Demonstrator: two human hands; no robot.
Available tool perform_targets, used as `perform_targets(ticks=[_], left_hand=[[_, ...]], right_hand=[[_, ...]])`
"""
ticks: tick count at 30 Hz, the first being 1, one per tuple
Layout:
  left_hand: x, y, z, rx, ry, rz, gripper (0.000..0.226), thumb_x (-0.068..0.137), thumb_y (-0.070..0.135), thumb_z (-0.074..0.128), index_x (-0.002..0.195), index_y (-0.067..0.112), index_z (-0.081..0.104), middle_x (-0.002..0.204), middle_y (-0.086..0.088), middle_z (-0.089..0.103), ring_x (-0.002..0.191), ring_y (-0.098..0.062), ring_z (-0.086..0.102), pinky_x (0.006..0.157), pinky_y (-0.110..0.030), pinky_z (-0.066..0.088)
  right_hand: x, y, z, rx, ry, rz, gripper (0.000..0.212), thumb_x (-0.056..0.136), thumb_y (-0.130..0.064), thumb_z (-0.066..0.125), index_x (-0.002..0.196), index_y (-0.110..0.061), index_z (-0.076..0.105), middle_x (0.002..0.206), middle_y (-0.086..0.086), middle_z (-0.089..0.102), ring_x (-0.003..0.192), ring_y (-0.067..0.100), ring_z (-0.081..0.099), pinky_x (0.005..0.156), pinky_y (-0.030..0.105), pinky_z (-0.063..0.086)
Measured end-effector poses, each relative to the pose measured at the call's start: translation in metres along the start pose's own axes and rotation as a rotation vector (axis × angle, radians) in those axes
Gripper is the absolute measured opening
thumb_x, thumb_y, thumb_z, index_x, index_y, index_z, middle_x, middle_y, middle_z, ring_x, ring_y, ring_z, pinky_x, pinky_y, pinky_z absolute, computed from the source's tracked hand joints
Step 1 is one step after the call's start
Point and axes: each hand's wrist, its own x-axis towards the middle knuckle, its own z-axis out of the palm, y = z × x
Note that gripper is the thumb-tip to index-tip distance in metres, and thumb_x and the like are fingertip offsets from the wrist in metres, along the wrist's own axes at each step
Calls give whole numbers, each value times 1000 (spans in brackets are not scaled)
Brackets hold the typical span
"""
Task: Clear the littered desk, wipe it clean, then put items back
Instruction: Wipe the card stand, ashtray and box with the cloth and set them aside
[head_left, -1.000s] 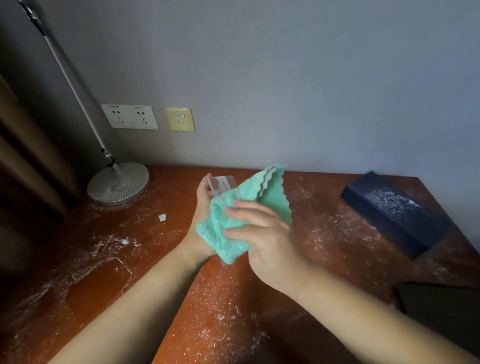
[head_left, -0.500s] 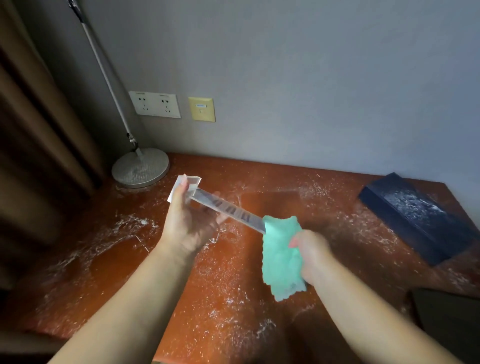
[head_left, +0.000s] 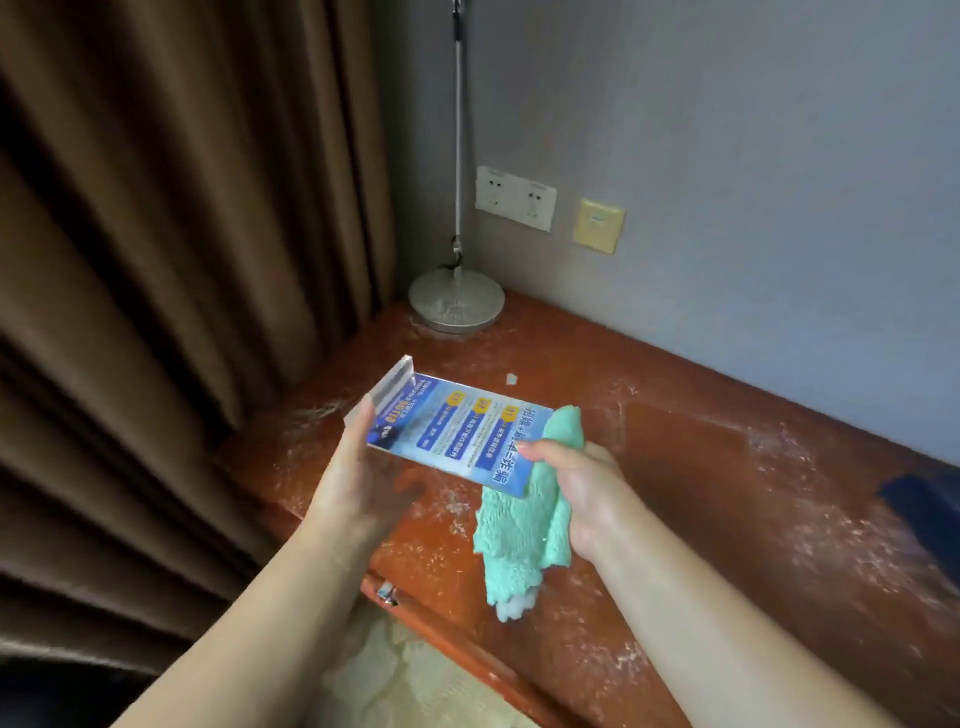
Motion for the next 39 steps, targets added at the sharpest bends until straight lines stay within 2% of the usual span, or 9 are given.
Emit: perform_targets(ticks=[2,4,7,10,14,17,22,29,39], left_hand=[[-19,17,-50,139,537,116,85,68,46,78,138,15,43,127,-3,56,115,-24,56,94,-38,44],[-59,31,-96,553,810,416,75,77,26,74,141,12,38,134,-3,49,122,-19,49,103,-31,39],[-114,23,-161,1407,487,836,60,70,27,59,128,14,52,128,-7,58,120,-15,46,100,-24,37],[-147,16,-231,1719,403,844,56,62,38,49,115,20,57,114,-4,67,103,-15,56,85,-23,38],[-196,27,-299,1735,641,835,36,67,20,46,92,18,71,87,6,69,71,-21,65,59,-26,48],[-237,26,-338,1742,793,558,29,65,23,50,82,30,73,71,11,62,64,-15,60,40,-19,39],[-274,18,-419,1216,1136,70,29,91,20,51,62,15,44,71,-9,59,76,-29,56,61,-33,34],[-273,1,-487,587,1489,-161,24,80,4,56,59,12,47,57,0,44,69,-26,44,59,-27,30],[-247,7,-541,494,1539,-216,18,89,4,46,72,9,45,77,-11,52,74,-28,41,63,-29,30]], right_hand=[[-11,16,45,-93,-56,-90,18,74,3,69,91,-3,70,73,10,72,66,27,69,68,38,56],[-27,36,91,-203,-134,-114,13,76,3,68,84,-7,69,73,8,72,67,25,70,67,35,56],[-50,76,159,-340,-245,-89,11,76,-2,70,86,-8,68,76,10,72,68,25,70,67,36,56],[-82,126,221,-438,-359,-49,17,73,-2,71,89,-6,69,77,10,72,67,26,70,68,38,58],[-128,183,284,-554,-488,23,13,72,0,70,83,-7,69,77,11,73,68,28,71,70,44,59],[-159,216,318,-638,-620,95,9,76,-1,71,84,-2,68,78,17,71,69,31,68,68,40,56],[-187,258,348,-841,-773,144,16,82,-16,71,94,-9,64,90,13,70,80,31,68,78,42,56],[-179,285,369,-981,-809,293,17,87,-13,64,103,-7,61,92,14,71,81,31,69,67,35,54],[-172,333,430,-955,-889,529,32,87,3,54,118,-5,58,110,16,68,101,34,64,96,50,47]])
